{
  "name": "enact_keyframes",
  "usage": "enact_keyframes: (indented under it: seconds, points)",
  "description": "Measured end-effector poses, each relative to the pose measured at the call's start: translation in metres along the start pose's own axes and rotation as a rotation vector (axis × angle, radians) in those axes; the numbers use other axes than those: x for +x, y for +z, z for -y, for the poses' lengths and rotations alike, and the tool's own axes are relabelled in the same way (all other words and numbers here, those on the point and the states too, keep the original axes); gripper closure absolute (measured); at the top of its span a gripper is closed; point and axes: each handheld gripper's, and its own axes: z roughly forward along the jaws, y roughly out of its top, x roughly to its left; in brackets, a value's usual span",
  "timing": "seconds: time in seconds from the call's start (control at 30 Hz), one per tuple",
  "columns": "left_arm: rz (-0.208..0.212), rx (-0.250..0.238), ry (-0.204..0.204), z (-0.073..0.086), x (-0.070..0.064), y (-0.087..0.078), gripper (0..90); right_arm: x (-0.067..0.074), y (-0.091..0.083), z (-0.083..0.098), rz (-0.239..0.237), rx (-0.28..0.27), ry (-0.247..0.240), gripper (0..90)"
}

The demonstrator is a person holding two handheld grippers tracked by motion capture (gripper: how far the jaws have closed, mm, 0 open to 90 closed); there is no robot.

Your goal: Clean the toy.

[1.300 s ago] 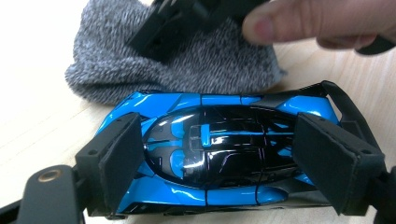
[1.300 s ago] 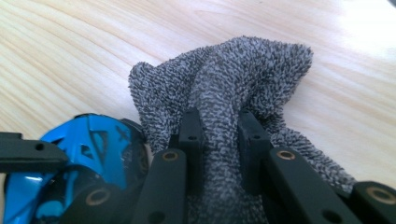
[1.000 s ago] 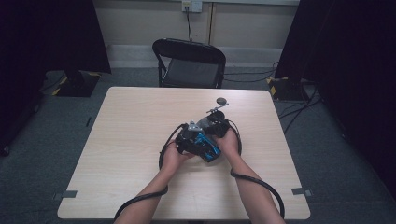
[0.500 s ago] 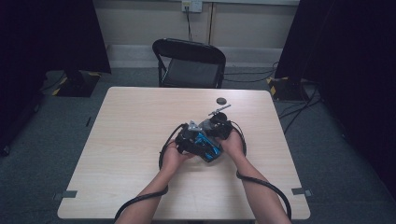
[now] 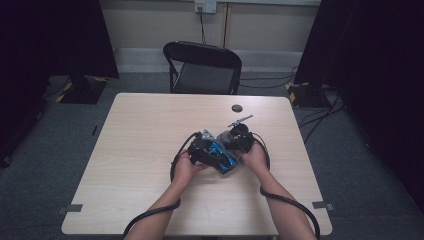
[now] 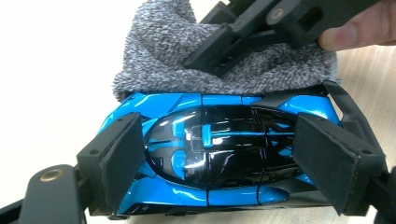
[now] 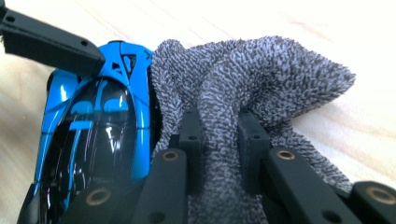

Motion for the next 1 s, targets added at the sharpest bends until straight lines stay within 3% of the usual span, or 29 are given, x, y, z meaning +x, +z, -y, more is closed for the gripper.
enact_keyframes:
  seconds: [1.0]
  points:
    - [-0.005,0.003,-0.001,0.0,-0.001,0.0,17.3,-0.007,-0.029,0.042,-0.054,-0.014,0.021,76.2]
